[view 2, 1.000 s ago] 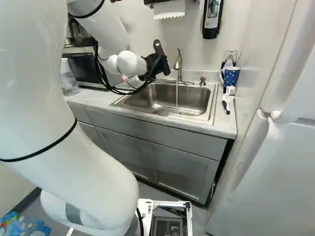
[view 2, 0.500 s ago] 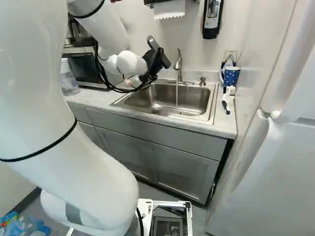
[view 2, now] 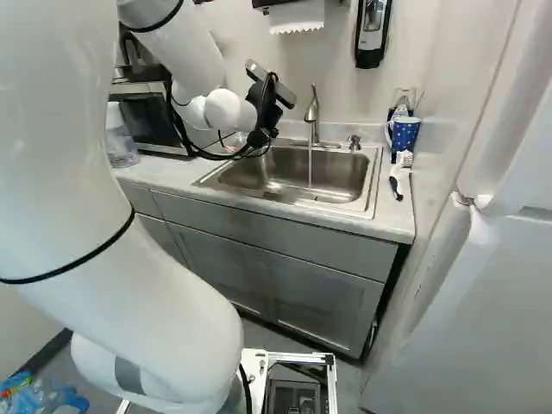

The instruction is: Rinse the cup and place it in the tray

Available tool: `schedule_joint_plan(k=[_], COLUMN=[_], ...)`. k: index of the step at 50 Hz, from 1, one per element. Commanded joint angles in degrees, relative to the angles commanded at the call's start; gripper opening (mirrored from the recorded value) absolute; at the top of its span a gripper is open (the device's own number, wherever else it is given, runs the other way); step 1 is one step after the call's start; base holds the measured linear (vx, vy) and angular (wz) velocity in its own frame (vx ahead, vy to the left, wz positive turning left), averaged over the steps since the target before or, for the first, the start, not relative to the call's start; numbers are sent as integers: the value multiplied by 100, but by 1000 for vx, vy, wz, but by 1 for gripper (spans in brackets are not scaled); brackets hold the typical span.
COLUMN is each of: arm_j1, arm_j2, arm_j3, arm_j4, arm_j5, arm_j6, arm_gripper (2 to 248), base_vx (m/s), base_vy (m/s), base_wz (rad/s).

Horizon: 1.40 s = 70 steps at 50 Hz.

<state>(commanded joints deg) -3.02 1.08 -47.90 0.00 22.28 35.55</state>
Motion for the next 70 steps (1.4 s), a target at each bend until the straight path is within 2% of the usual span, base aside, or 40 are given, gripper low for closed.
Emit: schedule_joint_plan(k=[41,61,70], arm_j1=[0,2,83], arm_j2=[0,-2,-100], arm_j3=[0,-2,-158], arm_j4=[0,0,0], arm_j5=[0,0,0], arm_j6=[-2468,-2468,-2468], arm_gripper=[126,126,126], base_vx=[0,0,0], base_vy=[0,0,0], base_wz=[0,0,0])
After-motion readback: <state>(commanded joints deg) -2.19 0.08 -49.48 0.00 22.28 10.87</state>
